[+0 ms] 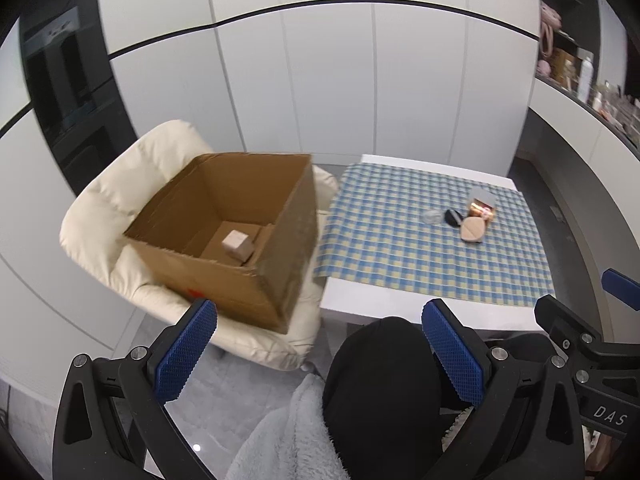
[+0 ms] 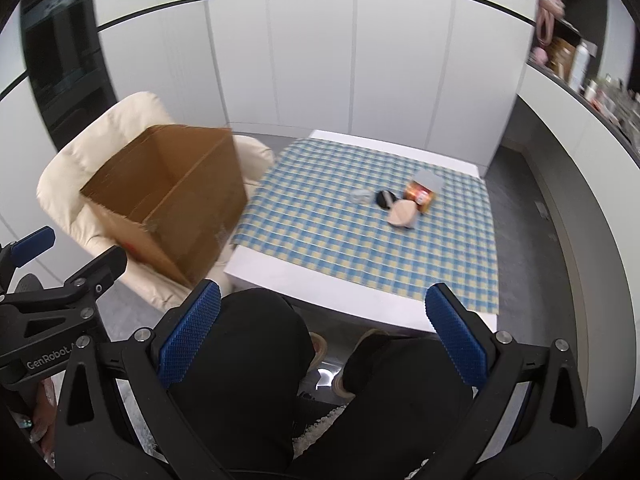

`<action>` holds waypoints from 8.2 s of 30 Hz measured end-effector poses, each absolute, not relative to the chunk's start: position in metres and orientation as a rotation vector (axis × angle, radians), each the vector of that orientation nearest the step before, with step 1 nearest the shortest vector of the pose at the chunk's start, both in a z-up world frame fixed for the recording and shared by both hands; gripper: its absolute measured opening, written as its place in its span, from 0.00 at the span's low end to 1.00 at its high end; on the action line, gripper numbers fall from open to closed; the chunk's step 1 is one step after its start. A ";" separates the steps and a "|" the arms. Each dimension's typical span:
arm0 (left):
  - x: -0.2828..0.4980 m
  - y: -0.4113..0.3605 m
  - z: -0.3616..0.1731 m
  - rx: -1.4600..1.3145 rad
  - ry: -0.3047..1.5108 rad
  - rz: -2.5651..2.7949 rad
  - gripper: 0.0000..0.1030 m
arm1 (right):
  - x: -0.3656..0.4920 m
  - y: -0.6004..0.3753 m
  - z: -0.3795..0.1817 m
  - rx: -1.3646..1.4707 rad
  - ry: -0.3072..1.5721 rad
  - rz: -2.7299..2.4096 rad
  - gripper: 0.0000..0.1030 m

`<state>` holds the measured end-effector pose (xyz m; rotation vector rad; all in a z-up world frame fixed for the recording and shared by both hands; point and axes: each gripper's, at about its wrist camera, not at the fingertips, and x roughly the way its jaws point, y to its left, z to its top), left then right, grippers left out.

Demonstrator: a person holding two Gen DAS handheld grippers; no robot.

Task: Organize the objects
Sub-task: 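Move both open tools back toward the checked table, then grasp the clear plastic case with the left tool while the right tool grasps the peach sponge, then lift the clear case with the left tool while the right tool lifts the peach sponge, then carry the clear case with the left tool toward the box while the right tool carries the sponge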

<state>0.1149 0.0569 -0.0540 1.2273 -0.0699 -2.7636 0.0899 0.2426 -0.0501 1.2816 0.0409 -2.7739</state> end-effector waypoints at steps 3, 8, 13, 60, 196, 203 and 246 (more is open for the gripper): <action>0.112 0.070 -0.055 1.246 -0.096 -2.789 0.99 | 0.093 0.261 -0.052 1.300 0.001 -2.808 1.00; 0.107 0.093 -0.056 1.257 -0.152 -2.820 0.99 | 0.094 0.291 -0.054 1.331 -0.088 -2.851 1.00; 0.094 0.116 -0.062 1.284 -0.192 -2.841 0.99 | 0.097 0.324 -0.058 1.358 -0.169 -2.894 1.00; -0.166 0.148 -0.242 1.592 -0.184 -2.665 0.99 | -0.195 0.377 -0.265 1.572 -0.234 -2.819 1.00; -0.093 0.155 0.003 1.146 -0.082 -2.918 0.52 | -0.073 0.343 0.023 1.147 -0.054 -3.099 0.17; -0.083 0.157 0.001 1.159 -0.110 -2.926 0.52 | -0.068 0.338 0.021 1.150 -0.056 -3.069 0.17; 0.041 0.130 -0.026 1.207 -0.145 -2.918 0.52 | 0.046 0.316 -0.014 1.202 0.001 -2.987 0.17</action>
